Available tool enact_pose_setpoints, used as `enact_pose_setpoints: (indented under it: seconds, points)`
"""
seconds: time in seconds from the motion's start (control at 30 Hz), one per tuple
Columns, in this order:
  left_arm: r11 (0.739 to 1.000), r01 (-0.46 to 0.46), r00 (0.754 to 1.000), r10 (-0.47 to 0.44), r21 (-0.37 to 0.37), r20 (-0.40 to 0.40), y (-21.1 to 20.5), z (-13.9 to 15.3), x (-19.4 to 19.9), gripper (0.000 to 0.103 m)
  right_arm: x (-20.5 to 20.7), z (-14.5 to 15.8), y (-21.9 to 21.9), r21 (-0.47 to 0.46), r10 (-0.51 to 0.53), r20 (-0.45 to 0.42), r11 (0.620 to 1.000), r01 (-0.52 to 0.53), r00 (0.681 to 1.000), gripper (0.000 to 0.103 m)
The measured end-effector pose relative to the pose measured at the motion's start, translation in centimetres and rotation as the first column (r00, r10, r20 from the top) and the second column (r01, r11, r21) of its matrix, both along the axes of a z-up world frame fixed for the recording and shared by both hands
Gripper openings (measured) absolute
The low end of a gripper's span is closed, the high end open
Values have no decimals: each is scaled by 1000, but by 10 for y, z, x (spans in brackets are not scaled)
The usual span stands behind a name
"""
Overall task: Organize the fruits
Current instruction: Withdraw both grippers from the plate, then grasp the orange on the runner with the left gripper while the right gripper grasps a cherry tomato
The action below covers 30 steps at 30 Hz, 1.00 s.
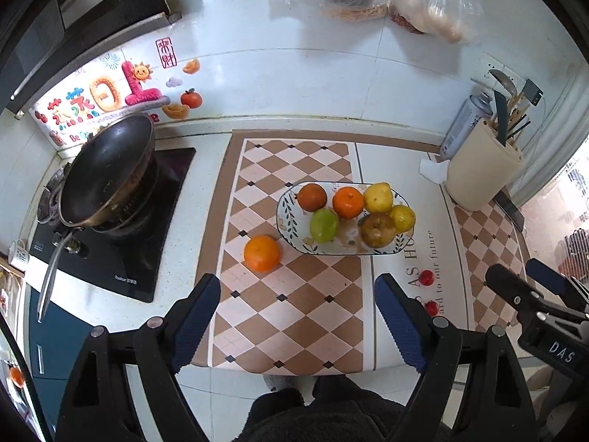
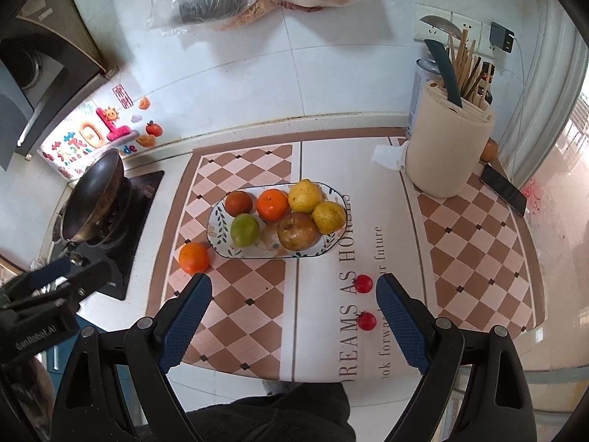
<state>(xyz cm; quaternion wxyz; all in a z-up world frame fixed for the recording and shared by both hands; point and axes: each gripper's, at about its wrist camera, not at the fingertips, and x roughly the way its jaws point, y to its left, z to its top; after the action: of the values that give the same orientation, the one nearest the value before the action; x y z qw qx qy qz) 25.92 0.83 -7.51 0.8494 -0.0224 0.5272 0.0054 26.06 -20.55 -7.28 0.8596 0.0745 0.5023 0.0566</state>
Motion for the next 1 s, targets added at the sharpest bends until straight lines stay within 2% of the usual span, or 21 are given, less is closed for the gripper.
enact_pose_setpoints:
  seconds: [0.17, 0.2, 0.23, 0.33, 0.43, 0.6, 0.73, 0.87, 1.0]
  points:
    - [999, -43, 999, 43, -14, -18, 16, -11, 8, 87, 12, -16, -5, 29, -18, -34, 999, 19, 999, 93]
    - [998, -58, 998, 58, -6, -28, 22, -16, 12, 97, 15, -23, -7, 41, -23, -50, 999, 25, 998, 93]
    - [998, -67, 997, 67, -2, -35, 26, -20, 15, 101, 21, -33, -10, 51, -31, -75, 998, 35, 997, 93]
    - [994, -105, 992, 105, 5, -71, 44, -39, 26, 102, 32, -57, -17, 82, -50, -127, 995, 61, 991, 93]
    - [988, -154, 980, 155, 19, -125, 65, -67, 41, 102, 42, -84, -27, 85, -86, -171, 991, 101, 982, 93]
    - [977, -214, 945, 211, 12, -249, 93, -127, 72, 102, 55, -125, -51, 106, -168, -233, 975, 197, 958, 93]
    - [973, -229, 917, 219, 11, -333, 100, -169, 95, 102, 60, -161, -78, 110, -252, -290, 949, 294, 923, 92]
    - [981, -194, 895, 190, 31, -404, 96, -212, 118, 102, 59, -195, -95, 93, -287, -353, 936, 338, 891, 81]
    - [986, -161, 883, 163, 41, -440, 89, -239, 131, 102, 56, -229, -98, 65, -295, -419, 934, 353, 859, 72]
